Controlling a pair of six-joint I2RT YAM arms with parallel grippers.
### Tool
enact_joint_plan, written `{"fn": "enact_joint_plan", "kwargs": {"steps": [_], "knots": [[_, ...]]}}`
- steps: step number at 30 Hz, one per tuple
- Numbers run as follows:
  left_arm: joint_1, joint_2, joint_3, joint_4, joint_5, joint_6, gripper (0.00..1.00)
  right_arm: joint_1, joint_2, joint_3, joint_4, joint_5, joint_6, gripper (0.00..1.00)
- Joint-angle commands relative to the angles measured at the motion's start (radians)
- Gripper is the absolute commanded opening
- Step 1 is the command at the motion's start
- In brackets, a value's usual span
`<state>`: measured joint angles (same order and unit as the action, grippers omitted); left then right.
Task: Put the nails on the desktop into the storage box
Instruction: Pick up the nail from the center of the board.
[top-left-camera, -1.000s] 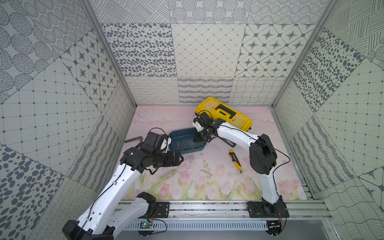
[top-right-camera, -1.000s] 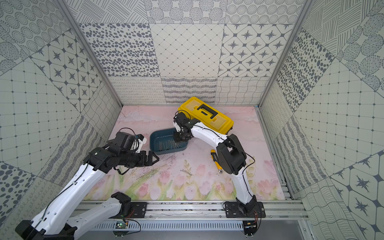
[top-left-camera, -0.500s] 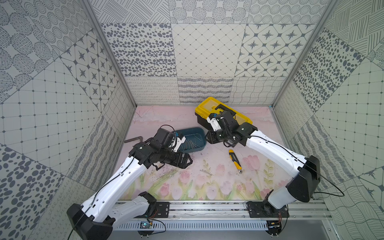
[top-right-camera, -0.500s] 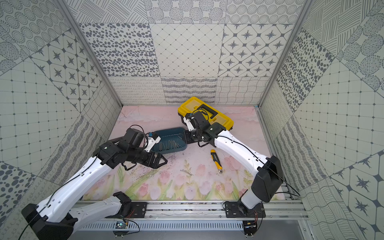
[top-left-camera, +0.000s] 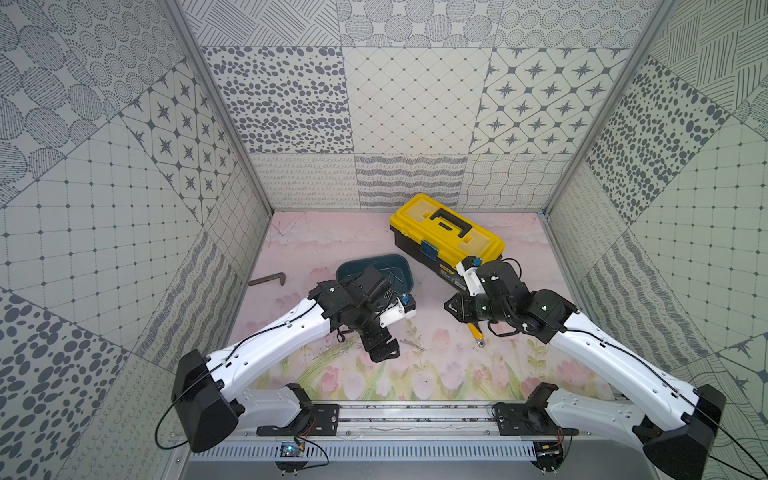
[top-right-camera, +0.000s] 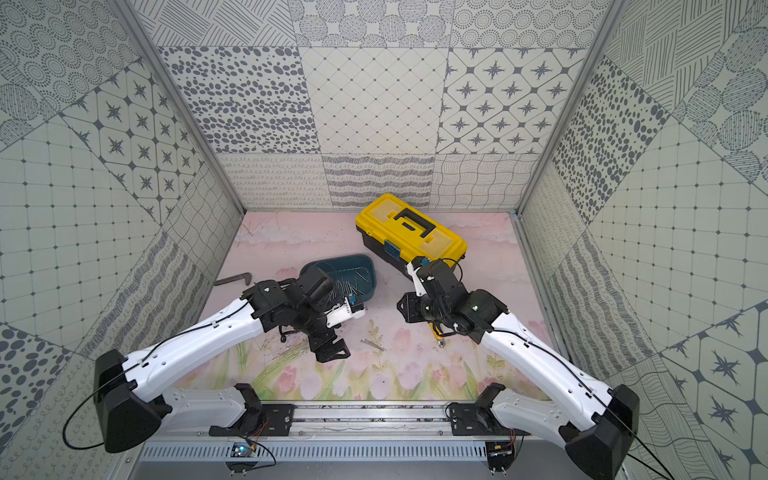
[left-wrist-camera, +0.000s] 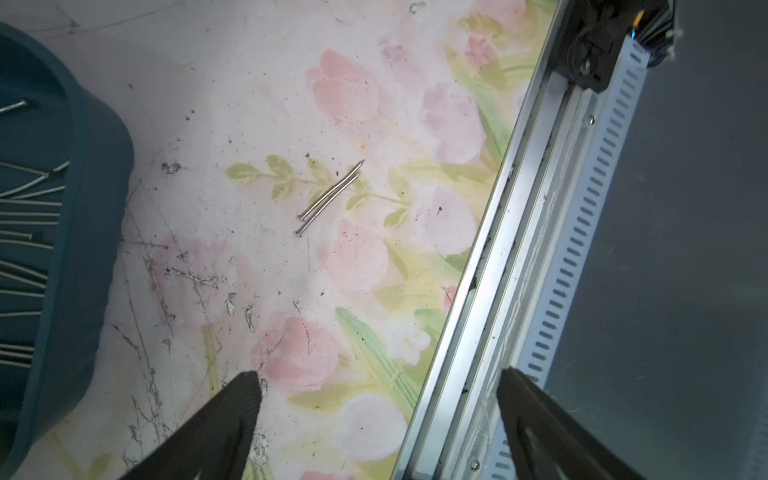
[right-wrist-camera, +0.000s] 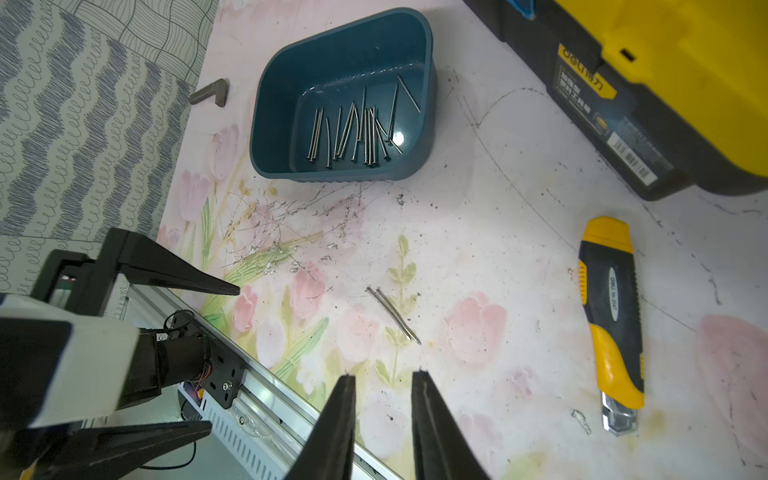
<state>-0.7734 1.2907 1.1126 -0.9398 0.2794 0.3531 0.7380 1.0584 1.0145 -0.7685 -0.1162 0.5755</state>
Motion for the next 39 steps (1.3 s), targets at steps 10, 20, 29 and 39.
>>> {"fn": "enact_joint_plan", "kwargs": {"steps": [10,20,29,39], "knots": [[-0.068,0.196,-0.07,0.323,-0.09,0.621,0.79,-0.016,-0.174,-0.09,-0.109,0.059,0.084,0.29],[-0.122,0.397,-0.02,0.414,-0.117,0.65,0.61,-0.04,-0.279,-0.105,-0.206,0.088,0.121,0.3],[-0.139,0.511,0.045,0.419,-0.13,0.698,0.53,-0.039,-0.296,-0.09,-0.236,0.089,0.137,0.31],[-0.14,0.56,0.038,0.392,-0.135,0.701,0.45,-0.04,-0.299,-0.098,-0.238,0.093,0.148,0.31]]}}
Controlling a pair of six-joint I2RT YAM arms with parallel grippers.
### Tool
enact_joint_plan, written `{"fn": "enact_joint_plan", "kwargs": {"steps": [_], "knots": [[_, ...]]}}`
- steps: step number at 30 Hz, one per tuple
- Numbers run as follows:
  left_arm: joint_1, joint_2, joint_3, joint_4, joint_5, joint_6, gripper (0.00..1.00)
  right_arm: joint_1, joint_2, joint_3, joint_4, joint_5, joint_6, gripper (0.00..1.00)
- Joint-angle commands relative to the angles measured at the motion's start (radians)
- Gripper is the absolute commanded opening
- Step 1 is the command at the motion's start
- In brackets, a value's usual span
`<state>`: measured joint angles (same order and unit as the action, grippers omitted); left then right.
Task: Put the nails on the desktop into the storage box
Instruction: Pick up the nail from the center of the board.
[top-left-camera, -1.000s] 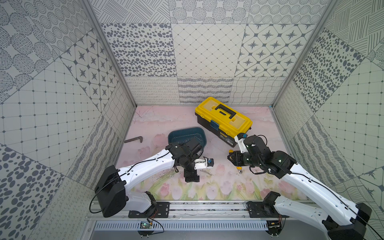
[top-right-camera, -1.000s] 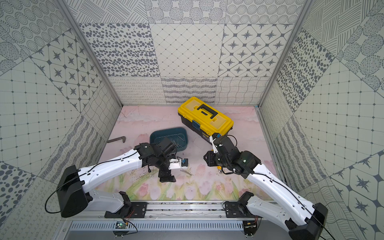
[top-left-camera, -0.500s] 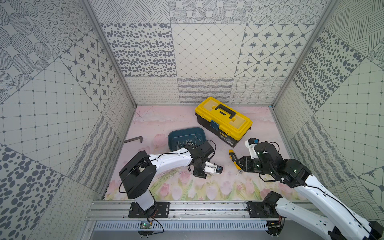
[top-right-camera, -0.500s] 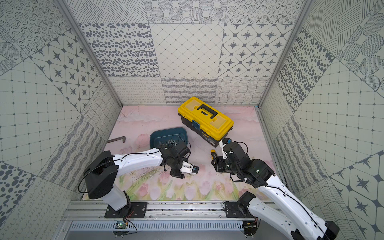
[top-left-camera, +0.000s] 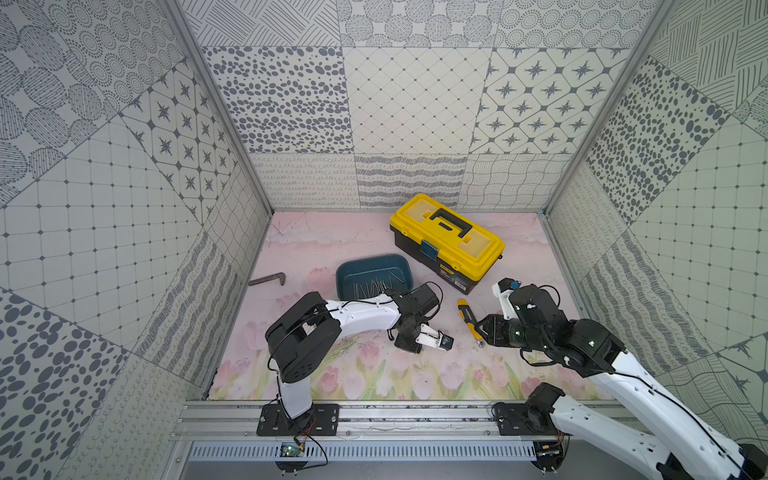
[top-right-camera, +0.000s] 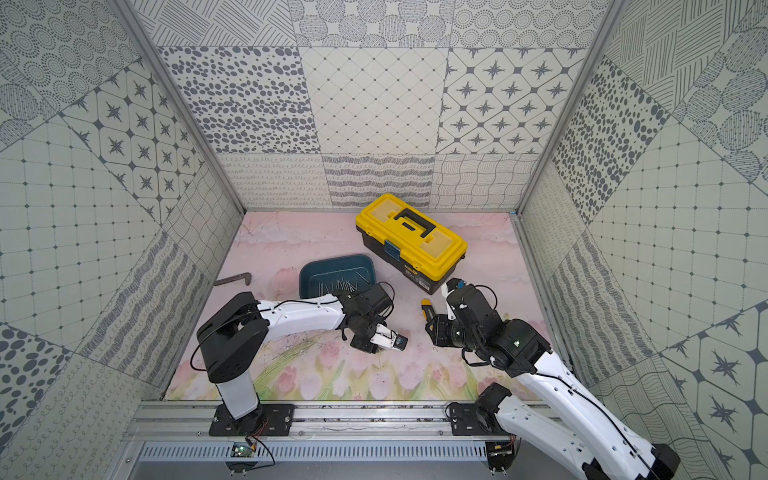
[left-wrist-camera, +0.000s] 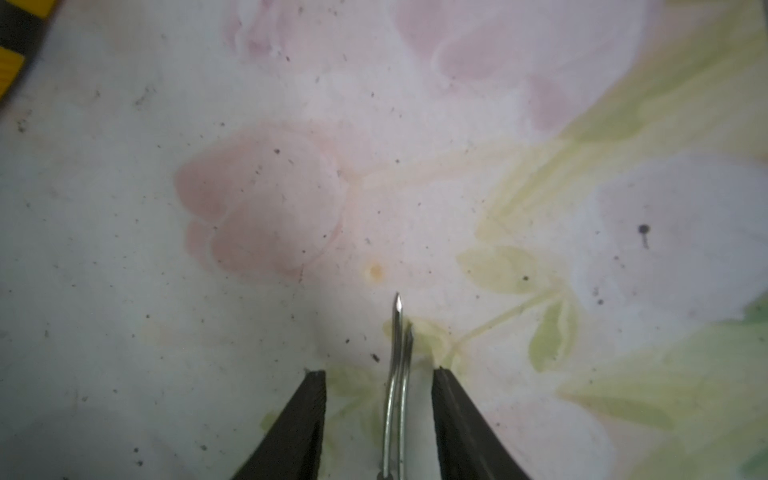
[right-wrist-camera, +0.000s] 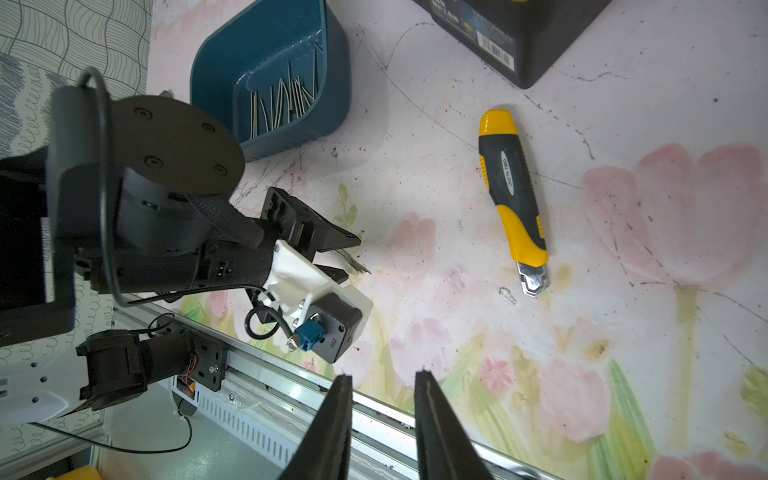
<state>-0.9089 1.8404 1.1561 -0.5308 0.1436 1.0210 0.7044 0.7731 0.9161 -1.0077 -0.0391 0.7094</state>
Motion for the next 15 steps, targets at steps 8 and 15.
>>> {"fn": "enact_joint_plan", "kwargs": {"steps": [8,15], "knots": [[0.003,-0.038,-0.092,0.013,-0.008,0.07,0.43,-0.006,-0.005,-0.011,0.01,0.016,0.036,0.31],[0.008,-0.006,-0.098,0.008,-0.003,0.067,0.33,-0.006,-0.009,0.008,0.012,0.027,0.045,0.32]]}}
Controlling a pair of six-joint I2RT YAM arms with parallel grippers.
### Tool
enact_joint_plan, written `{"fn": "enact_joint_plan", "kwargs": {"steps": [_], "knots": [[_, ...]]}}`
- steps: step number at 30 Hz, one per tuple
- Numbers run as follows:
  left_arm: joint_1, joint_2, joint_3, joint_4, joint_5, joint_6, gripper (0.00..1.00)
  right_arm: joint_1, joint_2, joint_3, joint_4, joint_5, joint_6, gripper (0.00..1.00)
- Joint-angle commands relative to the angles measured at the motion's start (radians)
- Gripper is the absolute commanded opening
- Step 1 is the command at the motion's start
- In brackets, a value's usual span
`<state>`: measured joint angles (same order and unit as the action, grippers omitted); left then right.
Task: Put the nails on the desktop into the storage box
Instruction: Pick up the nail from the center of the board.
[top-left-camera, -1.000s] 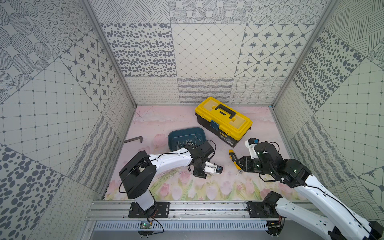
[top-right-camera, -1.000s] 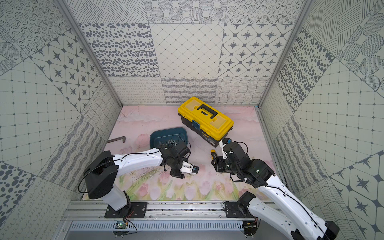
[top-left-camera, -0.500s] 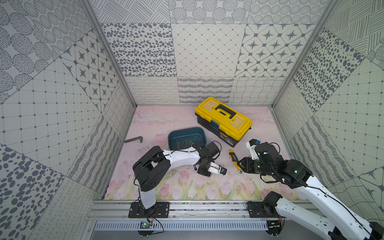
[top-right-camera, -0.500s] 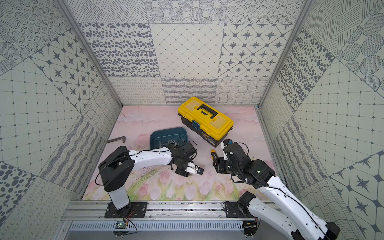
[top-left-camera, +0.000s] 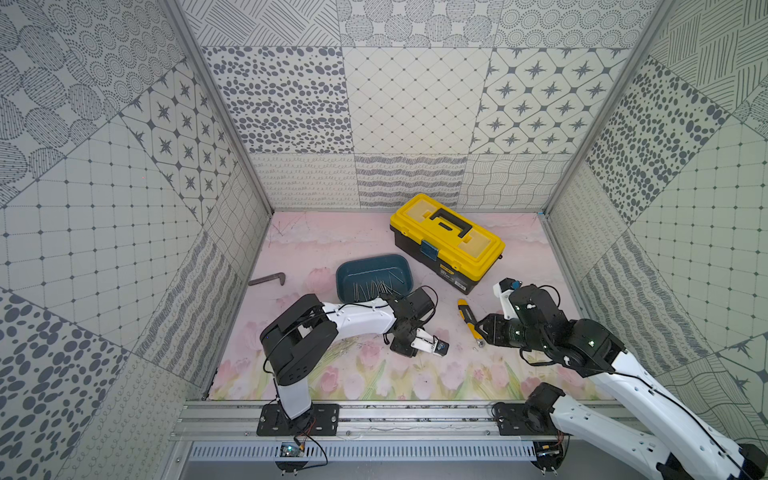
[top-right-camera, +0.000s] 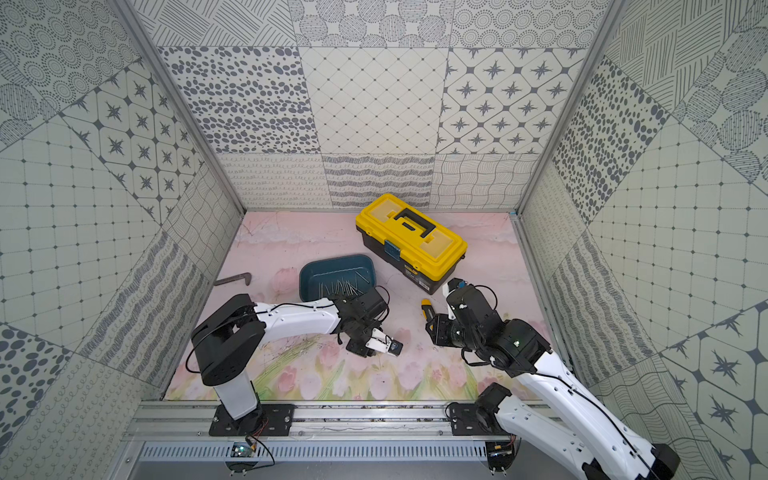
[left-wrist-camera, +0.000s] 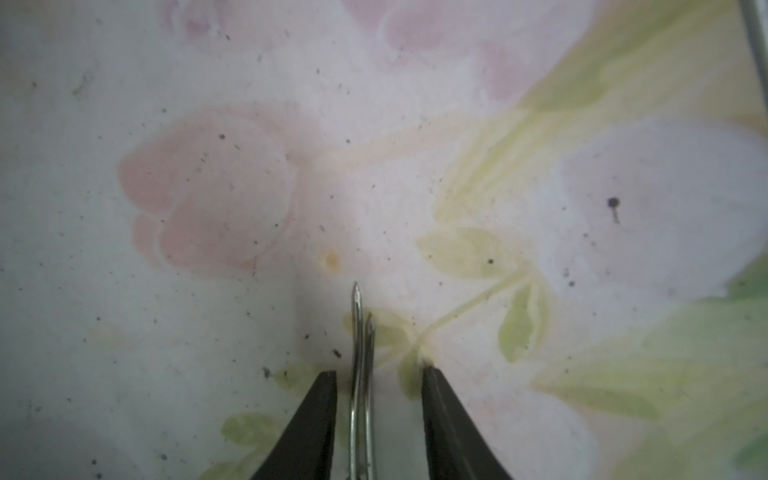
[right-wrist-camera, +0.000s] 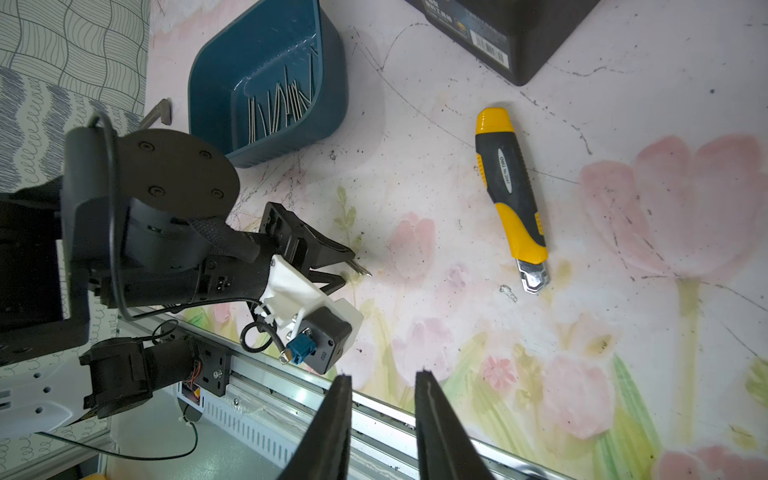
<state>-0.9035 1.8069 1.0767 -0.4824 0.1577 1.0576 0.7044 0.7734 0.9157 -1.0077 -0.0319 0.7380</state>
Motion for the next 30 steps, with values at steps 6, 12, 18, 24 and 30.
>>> {"fn": "enact_joint_plan", "kwargs": {"steps": [6,12,18,24,30], "knots": [[0.008,0.043,-0.02,-0.045,-0.015,0.03,0.19,-0.006,-0.044,0.005,0.012,0.035,0.031,0.32],[0.015,0.061,-0.013,-0.053,-0.014,0.026,0.07,-0.006,-0.044,0.01,0.015,0.034,0.028,0.32],[0.015,0.056,-0.001,-0.067,-0.023,0.004,0.0,-0.006,-0.029,0.003,0.03,0.029,0.017,0.32],[0.036,0.018,0.091,-0.134,-0.003,-0.08,0.0,-0.006,0.006,-0.007,0.081,0.009,0.01,0.32],[0.085,-0.095,0.15,-0.191,0.061,-0.156,0.0,-0.006,0.059,0.006,0.14,-0.003,-0.014,0.32]]}}
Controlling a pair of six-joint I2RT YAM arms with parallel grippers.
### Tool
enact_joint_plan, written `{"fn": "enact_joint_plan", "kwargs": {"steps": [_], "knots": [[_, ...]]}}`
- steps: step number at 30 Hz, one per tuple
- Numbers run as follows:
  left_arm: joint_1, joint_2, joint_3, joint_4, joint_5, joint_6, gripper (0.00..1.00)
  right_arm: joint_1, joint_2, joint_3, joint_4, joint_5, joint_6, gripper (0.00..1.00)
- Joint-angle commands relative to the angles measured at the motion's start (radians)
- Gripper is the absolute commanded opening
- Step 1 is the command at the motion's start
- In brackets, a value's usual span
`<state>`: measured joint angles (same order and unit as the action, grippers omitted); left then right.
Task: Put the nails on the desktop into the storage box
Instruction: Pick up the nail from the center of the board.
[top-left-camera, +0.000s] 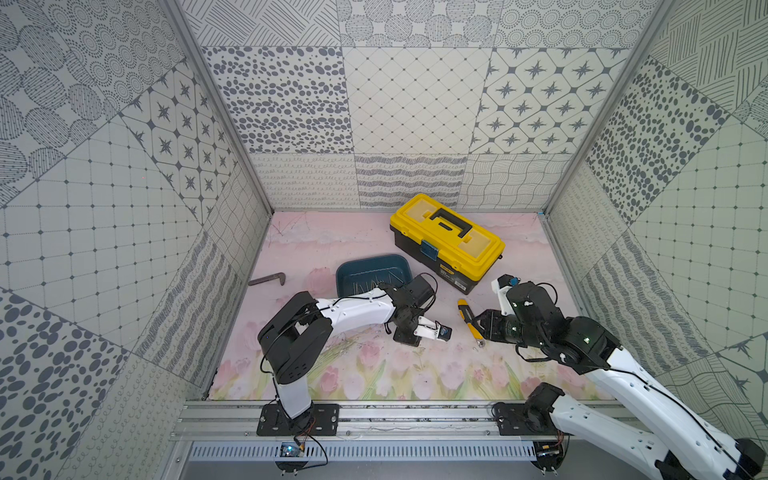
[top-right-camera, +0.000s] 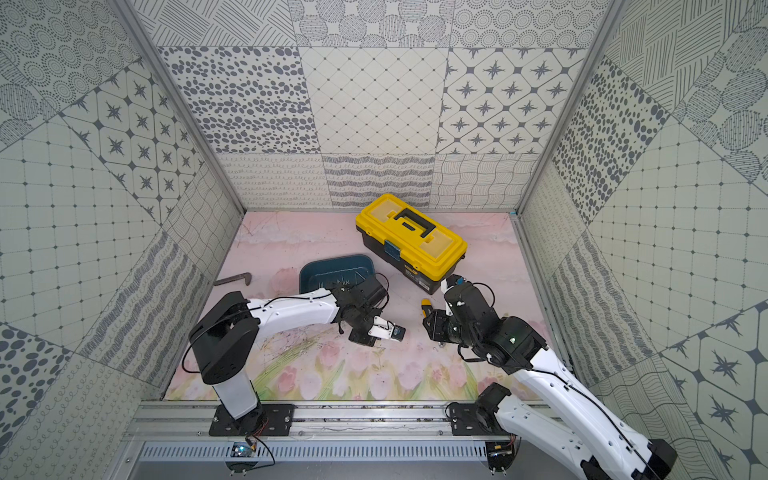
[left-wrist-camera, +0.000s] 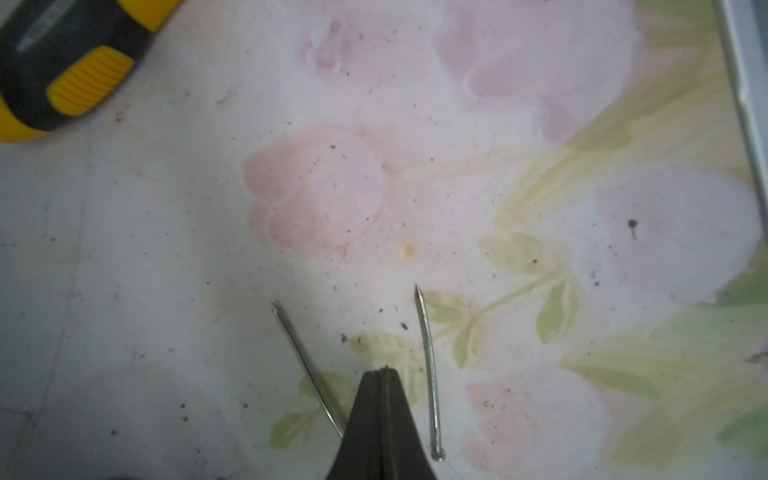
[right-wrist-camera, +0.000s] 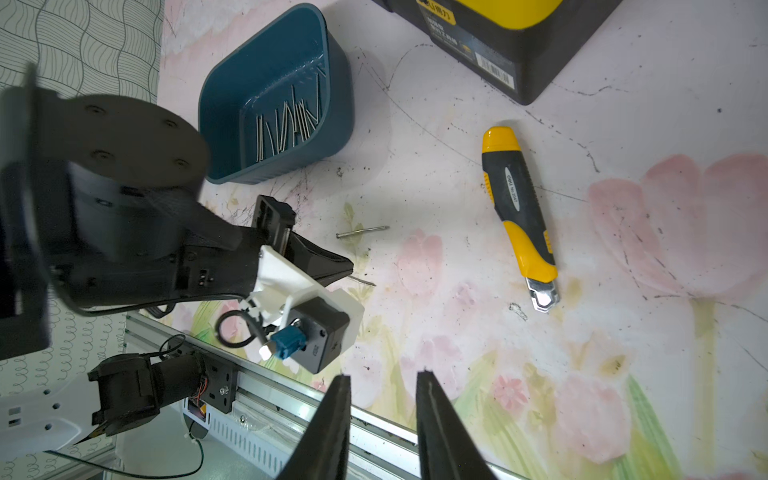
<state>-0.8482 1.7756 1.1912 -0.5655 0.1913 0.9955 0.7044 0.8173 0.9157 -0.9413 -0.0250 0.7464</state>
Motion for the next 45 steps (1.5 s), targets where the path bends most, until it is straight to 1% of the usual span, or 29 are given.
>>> {"fn": "enact_joint_plan", "kwargs": {"steps": [1,5,7,8,9,10,11,15,20,25,28,29,31,35,40,45], "knots": [[0.039,-0.094,0.034,-0.111,0.04,-0.108,0.0,-0.006,0.028,0.005,0.092,-0.02,-0.023,0.32],[0.06,-0.156,0.005,-0.102,0.053,-0.154,0.0,-0.006,0.062,0.006,0.127,-0.038,-0.027,0.32],[0.061,-0.165,-0.024,-0.086,0.014,-0.146,0.0,-0.006,0.074,0.011,0.133,-0.045,-0.03,0.32],[0.061,-0.161,-0.035,-0.068,-0.016,-0.143,0.02,-0.006,0.079,0.015,0.133,-0.05,-0.032,0.32],[0.062,-0.157,-0.049,-0.046,-0.037,-0.14,0.14,-0.005,0.082,0.018,0.134,-0.055,-0.033,0.32],[0.063,-0.148,-0.063,-0.025,-0.06,-0.127,0.21,-0.005,0.084,0.02,0.133,-0.058,-0.033,0.32],[0.062,-0.14,-0.074,-0.004,-0.074,-0.109,0.25,-0.006,0.085,0.022,0.134,-0.061,-0.033,0.32],[0.063,-0.063,-0.065,0.055,-0.113,-0.068,0.35,-0.005,0.061,0.012,0.13,-0.068,-0.016,0.33],[0.066,0.031,-0.021,0.1,-0.145,-0.04,0.4,-0.006,0.022,0.003,0.085,-0.057,-0.005,0.33],[0.079,0.072,0.028,0.08,-0.128,-0.011,0.39,-0.006,-0.026,-0.02,0.061,-0.037,0.006,0.33],[0.08,0.058,0.058,-0.004,-0.062,0.016,0.39,-0.006,-0.028,-0.027,0.056,-0.033,-0.001,0.33],[0.074,0.049,0.057,-0.026,-0.066,0.019,0.39,-0.006,-0.024,-0.029,0.055,-0.034,-0.005,0.33],[0.055,0.022,0.033,-0.051,-0.091,0.031,0.39,-0.006,-0.015,-0.031,0.057,-0.034,-0.01,0.33],[0.022,-0.04,-0.039,-0.078,-0.106,0.043,0.39,-0.006,0.007,-0.028,0.057,-0.031,-0.028,0.34],[-0.013,-0.072,-0.1,-0.07,-0.126,0.013,0.39,-0.006,0.04,-0.023,0.076,-0.041,-0.038,0.34],[-0.026,-0.099,-0.148,-0.052,-0.128,-0.02,0.38,-0.006,0.062,-0.025,0.115,-0.059,-0.032,0.34]]}}
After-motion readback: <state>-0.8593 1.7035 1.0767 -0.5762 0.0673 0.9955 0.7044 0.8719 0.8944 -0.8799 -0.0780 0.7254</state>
